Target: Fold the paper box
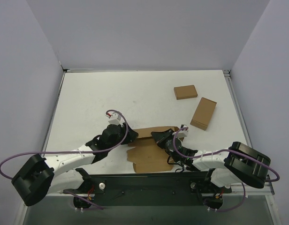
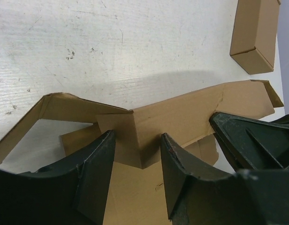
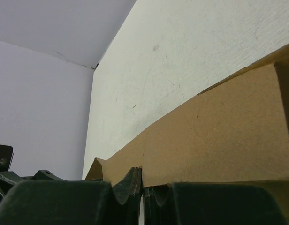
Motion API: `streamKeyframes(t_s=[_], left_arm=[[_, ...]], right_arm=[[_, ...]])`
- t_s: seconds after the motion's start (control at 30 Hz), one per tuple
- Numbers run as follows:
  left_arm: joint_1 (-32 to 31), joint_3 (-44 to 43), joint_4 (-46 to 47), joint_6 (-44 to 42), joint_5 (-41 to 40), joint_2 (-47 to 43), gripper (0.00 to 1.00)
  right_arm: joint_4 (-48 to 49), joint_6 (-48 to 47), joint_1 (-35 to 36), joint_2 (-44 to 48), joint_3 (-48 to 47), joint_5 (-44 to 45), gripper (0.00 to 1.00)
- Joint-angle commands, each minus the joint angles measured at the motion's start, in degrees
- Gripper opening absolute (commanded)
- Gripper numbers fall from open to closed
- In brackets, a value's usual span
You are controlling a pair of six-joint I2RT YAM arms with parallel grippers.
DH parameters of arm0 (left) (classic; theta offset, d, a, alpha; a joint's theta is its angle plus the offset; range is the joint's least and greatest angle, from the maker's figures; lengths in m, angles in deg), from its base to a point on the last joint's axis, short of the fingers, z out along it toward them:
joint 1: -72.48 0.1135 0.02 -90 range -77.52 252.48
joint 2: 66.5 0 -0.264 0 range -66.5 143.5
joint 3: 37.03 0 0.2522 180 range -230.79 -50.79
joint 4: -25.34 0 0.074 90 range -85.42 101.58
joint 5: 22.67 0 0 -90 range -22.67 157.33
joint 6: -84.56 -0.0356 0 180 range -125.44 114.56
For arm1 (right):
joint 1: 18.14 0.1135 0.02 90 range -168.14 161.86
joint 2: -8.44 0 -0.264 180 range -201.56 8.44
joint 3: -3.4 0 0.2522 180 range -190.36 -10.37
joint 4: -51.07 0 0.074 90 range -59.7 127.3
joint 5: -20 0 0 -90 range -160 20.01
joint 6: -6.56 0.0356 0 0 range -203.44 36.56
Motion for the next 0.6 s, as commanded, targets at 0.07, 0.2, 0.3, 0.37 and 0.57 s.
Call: streamKeyframes(t_s=[0.07,0.2,0.3,0.37,0.57], left_arm=[[0.03,-0.67,8.84,1.59,4.61,1.41,0.53],[0.12,-0.58,10.69,0.8,6.8,1.58,0.53],[0.65,-1.02,11.13,0.45,9.09,2.55,0.53],[0.91,-0.67,11.83,0.71,9.71,2.99,0.51],[2.67,1.53,15.42,2.38,12.17,3.43,0.39]], right_arm=[[-2.29,-2.51,0.74,1.08,0.91,-0.07,0.0],[-1.68,-2.51,0.74,0.64,1.0,-0.86,0.0],[-0.8,-2.51,0.83,0.11,0.91,-1.12,0.0],[-0.88,-2.51,0.74,0.2,1.0,-1.13,0.0],[-0.88,-2.51,0.83,0.11,1.08,-1.13,0.0]])
